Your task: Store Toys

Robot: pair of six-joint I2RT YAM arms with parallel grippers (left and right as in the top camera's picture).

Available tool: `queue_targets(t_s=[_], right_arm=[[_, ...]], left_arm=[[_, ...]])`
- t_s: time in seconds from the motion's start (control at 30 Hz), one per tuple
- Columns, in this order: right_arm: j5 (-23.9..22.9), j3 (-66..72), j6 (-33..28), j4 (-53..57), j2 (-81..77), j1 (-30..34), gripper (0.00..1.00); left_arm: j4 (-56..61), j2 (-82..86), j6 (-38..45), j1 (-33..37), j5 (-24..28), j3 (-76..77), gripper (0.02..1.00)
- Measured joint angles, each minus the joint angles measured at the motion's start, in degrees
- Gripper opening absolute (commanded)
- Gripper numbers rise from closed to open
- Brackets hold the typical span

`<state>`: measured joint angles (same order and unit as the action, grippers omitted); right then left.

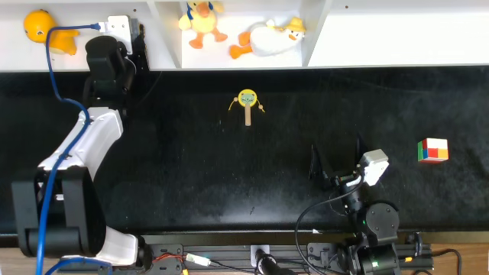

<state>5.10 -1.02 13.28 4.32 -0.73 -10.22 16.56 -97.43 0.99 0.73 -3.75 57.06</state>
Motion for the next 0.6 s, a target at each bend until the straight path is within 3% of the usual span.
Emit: queue_targets(t_s=[0.1, 0.23, 0.3, 0.6], right_arm=[[-0.02, 0.0, 0.0, 0.0, 0.0, 0.0, 0.996], [0.0, 0.0, 0.0, -0.02, 0.0, 0.0, 1.0], [-0.02, 0.0, 0.02, 0.0, 0.0, 0.0, 0.996], [-0.02, 0.0, 0.0, 0.0, 0.0, 0.0, 0.996]], left_arm=[[0.0, 0.0, 0.2, 0.0, 0.0, 0.0, 0.728], [-0.07, -0.24, 0.52, 0.0, -0.09, 0.0, 0.945], [0.22, -0.37, 0.57, 0.0, -0.17, 0.0, 0.998], [0.28, 0.24, 0.44, 0.0, -0.39, 0.0, 1.0]])
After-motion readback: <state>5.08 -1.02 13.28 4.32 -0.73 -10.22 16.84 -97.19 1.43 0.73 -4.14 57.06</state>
